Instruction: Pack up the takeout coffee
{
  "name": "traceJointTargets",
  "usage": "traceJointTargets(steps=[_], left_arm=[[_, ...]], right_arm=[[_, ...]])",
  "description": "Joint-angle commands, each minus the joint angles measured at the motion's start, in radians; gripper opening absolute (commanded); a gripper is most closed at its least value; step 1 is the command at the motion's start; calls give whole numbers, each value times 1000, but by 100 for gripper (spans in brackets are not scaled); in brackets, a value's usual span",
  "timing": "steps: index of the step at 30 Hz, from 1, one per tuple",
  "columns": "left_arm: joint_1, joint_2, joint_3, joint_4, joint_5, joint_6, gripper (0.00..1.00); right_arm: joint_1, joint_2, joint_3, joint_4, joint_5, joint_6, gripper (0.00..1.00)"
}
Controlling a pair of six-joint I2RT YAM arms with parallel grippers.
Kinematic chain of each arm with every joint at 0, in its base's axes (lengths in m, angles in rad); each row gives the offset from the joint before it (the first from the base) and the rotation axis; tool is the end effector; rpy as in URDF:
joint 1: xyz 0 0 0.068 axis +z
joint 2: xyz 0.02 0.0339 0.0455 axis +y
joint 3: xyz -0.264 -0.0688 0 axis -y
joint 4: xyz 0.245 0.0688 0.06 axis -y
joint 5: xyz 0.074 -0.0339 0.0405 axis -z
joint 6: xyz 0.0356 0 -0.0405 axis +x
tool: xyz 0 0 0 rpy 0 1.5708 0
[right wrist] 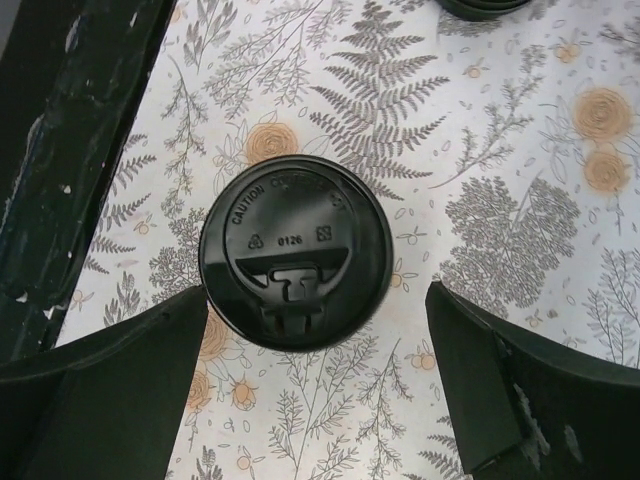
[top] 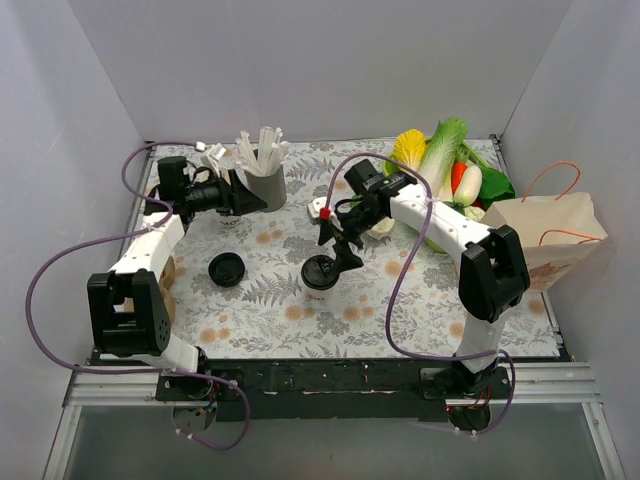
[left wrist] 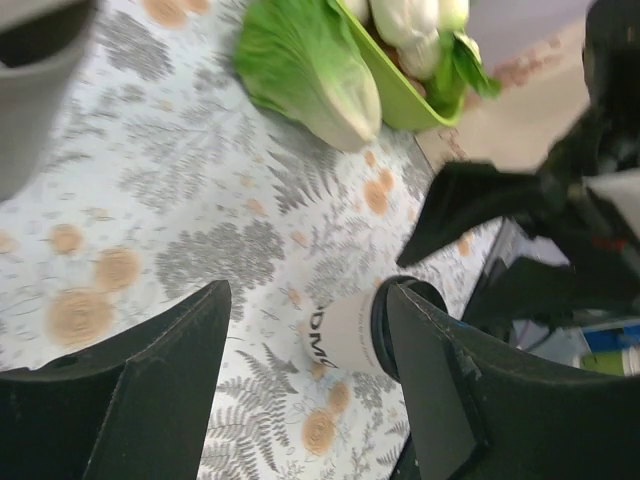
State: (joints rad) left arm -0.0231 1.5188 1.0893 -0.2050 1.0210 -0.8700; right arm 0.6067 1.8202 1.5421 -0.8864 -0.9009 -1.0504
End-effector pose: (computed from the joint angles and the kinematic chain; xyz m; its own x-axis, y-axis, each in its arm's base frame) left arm 0.3278 -0.0379 0.2748 -0.9161 -0.3783 -0.1330 -0.0025 0.3371 -0.9415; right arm 0.2923 0.2369 0.2715 0.1527 -0.5497 -0.8213 -0.9573 -0.2886 0.0151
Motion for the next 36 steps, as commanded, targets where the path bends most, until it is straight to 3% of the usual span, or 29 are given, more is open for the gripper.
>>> traceJointTargets(steps=[1,20,28,36], left_arm=[[66,-75,18,81,-36,-61,64],[64,-152,-94,99,-19,-81,64],[65,-135,-88,108,-16,-93,64],[64,-123,-75,110,-12,-100,64]], right_arm=[[73,-25,24,-54,108,-125,98],[149,-45,-40,23,211,-94,94],[150,-58,-54,50,250,-88,83],[125,-70,-22,107,272,-8,79]])
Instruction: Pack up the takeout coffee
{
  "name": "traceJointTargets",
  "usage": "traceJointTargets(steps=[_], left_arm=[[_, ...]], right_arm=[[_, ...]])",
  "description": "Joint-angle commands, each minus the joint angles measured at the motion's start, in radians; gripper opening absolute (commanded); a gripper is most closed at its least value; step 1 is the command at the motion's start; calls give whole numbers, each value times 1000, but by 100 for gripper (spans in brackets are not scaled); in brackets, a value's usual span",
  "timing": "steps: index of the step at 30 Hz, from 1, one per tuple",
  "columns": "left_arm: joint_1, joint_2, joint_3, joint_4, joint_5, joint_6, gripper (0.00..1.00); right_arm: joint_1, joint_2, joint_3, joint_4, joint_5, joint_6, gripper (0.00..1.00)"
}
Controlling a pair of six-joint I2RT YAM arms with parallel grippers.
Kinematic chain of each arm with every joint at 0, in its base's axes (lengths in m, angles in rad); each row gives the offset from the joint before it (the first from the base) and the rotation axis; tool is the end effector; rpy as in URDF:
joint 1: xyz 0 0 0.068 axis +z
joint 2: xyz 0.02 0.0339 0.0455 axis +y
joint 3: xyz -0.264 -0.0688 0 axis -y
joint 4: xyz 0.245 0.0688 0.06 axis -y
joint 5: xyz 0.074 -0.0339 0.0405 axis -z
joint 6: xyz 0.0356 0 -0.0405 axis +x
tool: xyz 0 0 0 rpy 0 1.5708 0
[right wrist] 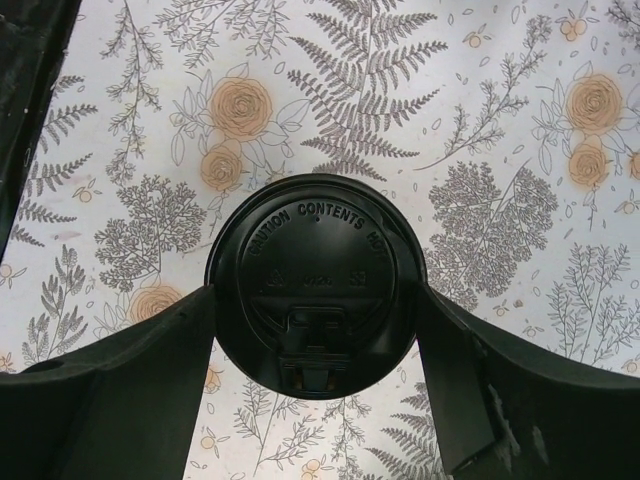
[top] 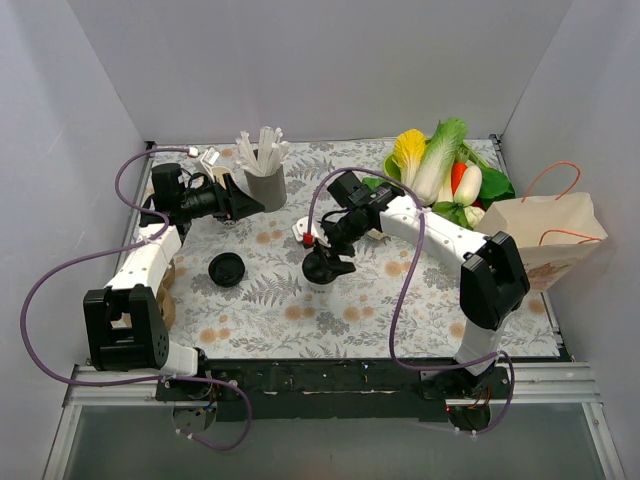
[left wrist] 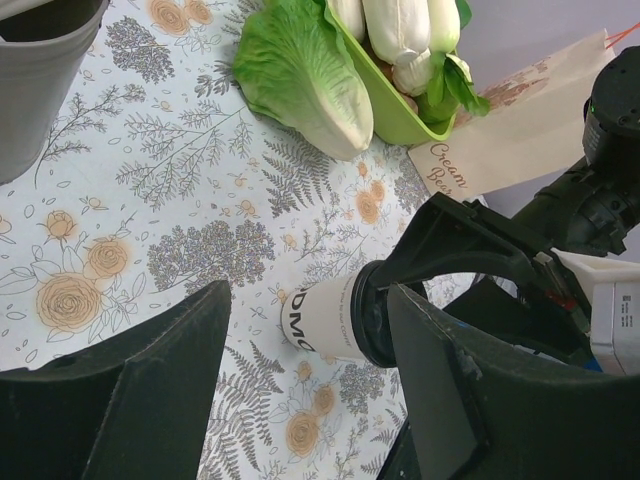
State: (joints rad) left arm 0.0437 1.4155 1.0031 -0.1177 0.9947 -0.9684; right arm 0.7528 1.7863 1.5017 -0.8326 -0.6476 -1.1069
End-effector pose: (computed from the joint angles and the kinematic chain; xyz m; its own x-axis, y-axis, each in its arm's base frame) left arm 0.3093 -0.0164 0.2839 -0.8622 -0.4870 -0.1395 -0.0201 0.3081 -0.9511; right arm 0.2578 0.2709 0.2682 0.3667 -0.6339 -0.6810 -0.9169 -0.3701 -0.1493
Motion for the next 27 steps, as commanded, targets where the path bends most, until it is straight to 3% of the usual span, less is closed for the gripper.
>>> traceJointTargets(steps=[1,14,27], left_arm=[[-2,-20,11,20,13,-3,64],[-2,-6,29,-51,1,49,64],[-1,0,48,-103,-21,94,64]], right_arm=[[-30,-33,34,64,13,62,78],[-207,217,382,151,8,314,75],[-228,343,499,125,137,387,76]])
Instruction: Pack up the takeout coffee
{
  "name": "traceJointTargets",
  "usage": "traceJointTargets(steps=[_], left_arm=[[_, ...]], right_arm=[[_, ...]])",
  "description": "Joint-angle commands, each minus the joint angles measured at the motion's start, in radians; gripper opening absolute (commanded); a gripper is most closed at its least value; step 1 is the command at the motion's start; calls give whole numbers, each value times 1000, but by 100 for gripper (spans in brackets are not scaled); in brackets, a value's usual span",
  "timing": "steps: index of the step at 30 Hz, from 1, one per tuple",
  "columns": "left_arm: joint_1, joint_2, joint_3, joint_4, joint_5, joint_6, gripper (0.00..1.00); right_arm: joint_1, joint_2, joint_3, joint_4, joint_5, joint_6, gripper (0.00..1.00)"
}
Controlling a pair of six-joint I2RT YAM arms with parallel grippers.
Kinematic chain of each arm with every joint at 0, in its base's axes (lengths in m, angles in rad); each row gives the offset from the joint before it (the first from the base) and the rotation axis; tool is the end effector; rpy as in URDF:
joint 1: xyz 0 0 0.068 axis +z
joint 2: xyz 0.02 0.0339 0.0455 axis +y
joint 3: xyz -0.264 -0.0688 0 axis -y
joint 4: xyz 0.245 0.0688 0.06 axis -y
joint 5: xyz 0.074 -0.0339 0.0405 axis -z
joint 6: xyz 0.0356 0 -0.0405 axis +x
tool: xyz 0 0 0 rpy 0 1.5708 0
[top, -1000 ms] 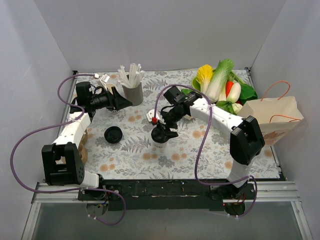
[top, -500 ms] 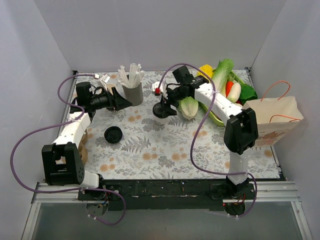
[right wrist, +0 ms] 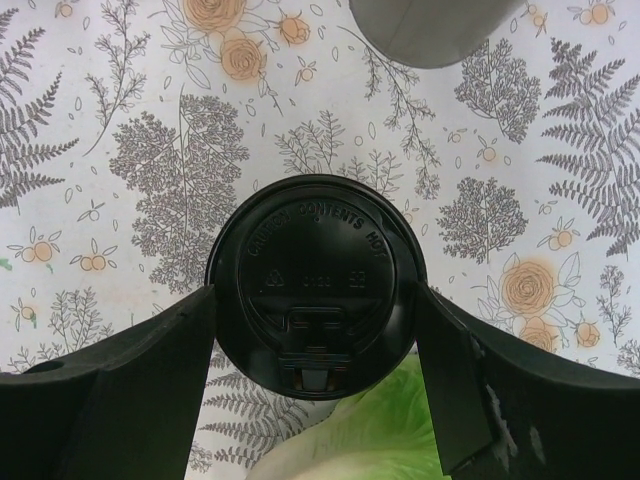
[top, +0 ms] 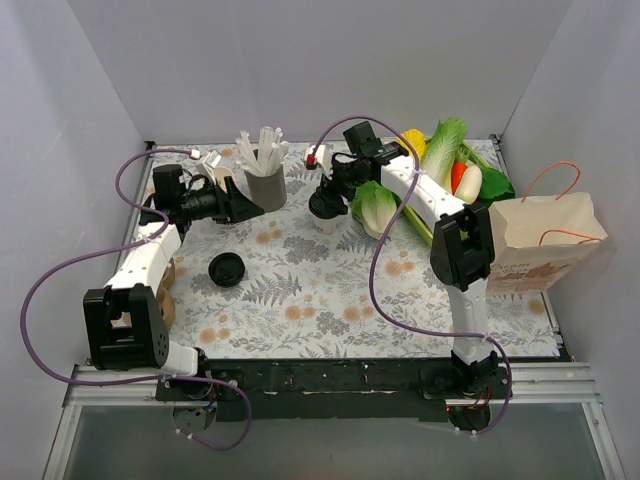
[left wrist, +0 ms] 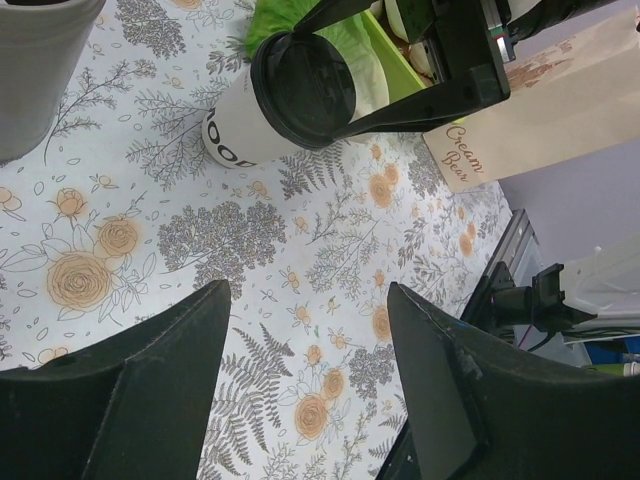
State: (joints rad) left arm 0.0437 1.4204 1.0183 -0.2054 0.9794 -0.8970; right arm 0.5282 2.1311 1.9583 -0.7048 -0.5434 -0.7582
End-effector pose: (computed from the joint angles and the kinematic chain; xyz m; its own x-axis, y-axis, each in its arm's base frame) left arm 0.3074 -0.0161 0.2803 -0.8689 -0.4741 -0.1420 -0.0359 0.3466 -0.9373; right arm 0.4042 0.2572 0.2738 0.0105 -0.6753 -0.7374 -0.9773 0.1493 -0.1506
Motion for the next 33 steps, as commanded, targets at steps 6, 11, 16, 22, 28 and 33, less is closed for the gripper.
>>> traceJointTargets(steps=[6,11,16,22,28,33], left_arm=[[-1,-5,51,-17,2,21,64],[-1,6,86,-15,-13,18,69],[2,18,143,-28,-34,44,70],[12,18,273,-124,-146,185,71],[10,45,361,-204,-216,265,71],[10,83,410,-275,-254,267,70]], right_arm=[[-4,0,25,19,69,85,89],[-5,-28,27,62,102,140,98],[-7,-56,33,67,92,169,98],[-7,-160,-9,71,72,191,98],[-13,-321,-146,31,65,178,98],[-13,-477,-335,25,91,168,97]])
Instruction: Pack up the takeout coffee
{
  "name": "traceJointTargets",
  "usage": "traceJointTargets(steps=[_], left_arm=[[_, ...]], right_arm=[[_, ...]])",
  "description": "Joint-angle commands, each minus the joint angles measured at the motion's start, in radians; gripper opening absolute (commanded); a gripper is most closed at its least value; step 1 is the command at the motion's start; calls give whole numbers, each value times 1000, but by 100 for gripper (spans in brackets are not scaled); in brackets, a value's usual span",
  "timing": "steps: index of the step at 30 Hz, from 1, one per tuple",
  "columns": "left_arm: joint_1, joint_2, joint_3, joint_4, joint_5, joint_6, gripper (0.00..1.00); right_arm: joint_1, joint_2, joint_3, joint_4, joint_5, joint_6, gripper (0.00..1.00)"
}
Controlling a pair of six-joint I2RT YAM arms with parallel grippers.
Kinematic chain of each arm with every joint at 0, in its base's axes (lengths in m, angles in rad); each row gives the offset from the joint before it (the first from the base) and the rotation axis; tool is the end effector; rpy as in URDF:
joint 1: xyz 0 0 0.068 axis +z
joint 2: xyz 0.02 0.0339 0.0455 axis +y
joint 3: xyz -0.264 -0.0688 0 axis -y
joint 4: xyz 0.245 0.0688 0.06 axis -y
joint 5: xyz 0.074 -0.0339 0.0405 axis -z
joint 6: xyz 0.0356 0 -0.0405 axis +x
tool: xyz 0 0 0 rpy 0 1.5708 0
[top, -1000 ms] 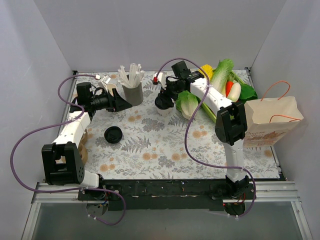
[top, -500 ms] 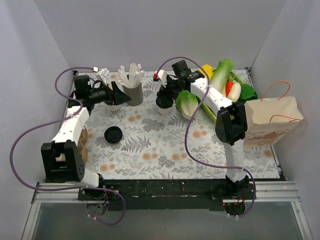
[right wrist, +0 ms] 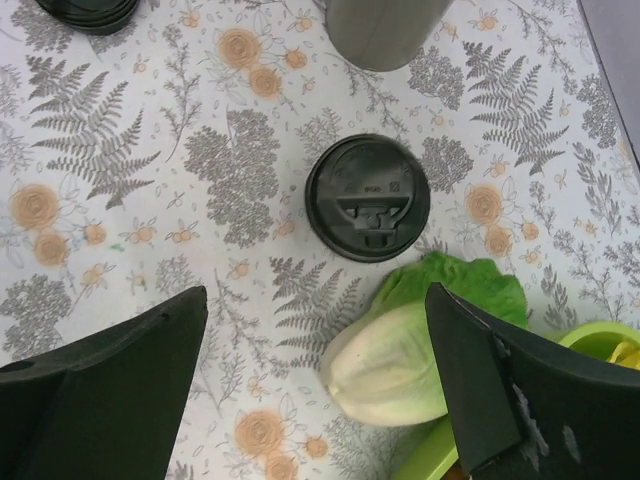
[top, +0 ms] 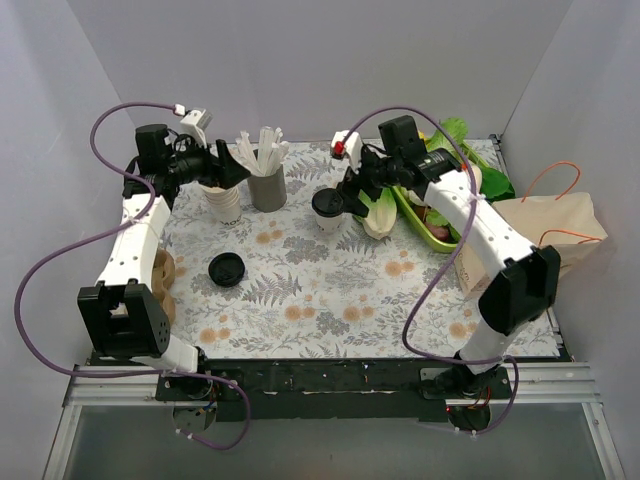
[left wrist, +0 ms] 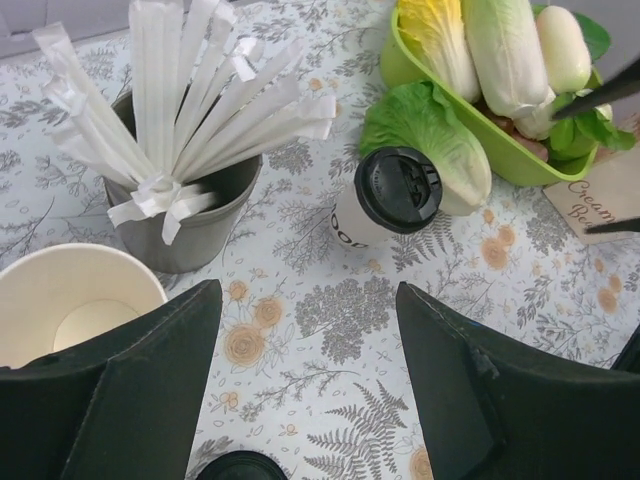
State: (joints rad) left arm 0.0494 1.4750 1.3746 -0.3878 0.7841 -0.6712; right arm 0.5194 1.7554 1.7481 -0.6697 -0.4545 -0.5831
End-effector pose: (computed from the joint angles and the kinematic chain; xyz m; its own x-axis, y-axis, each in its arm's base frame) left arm 0.3330 -0.0087 0.3649 -0.7325 -0.4771 -0.4856 0.1691 0.5635 -0.8086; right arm 0.3365 0.2104 0.3648 -0.0449 -0.5955 -0.8021 -0.9197 0.3381 -0.1996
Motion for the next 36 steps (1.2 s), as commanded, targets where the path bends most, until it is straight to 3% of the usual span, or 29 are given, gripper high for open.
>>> traceJointTargets(steps=[1,4,9,12,17,25,33,36], left_arm=[[4,30,76,-112,-86,42,70],[13,2,109,-221,-222,88,69],[32,25,224,-593,-724,171,70],[127,59,206,-817,-886,150,70],[361,33,54,-895,-801,170,62],[374,4,-132,-815,-855,170,64],[417,83,-46,-795,-930,153,60],[437,120,-34,-819,-892,165,55]], right_arm=[[-4,-149,-157,-16,0,-7,97],[-4,-240,-280,-31,-4,-11,97],[-4,-318,-432,-28,2,-9,96],[-4,-307,-455,-28,-1,2,96],[-4,-237,-434,-54,-55,28,95],[-2,-119,-371,-73,-128,66,92],[-2,-105,-361,-73,-108,48,91],[-2,-105,-369,-74,-115,46,91]])
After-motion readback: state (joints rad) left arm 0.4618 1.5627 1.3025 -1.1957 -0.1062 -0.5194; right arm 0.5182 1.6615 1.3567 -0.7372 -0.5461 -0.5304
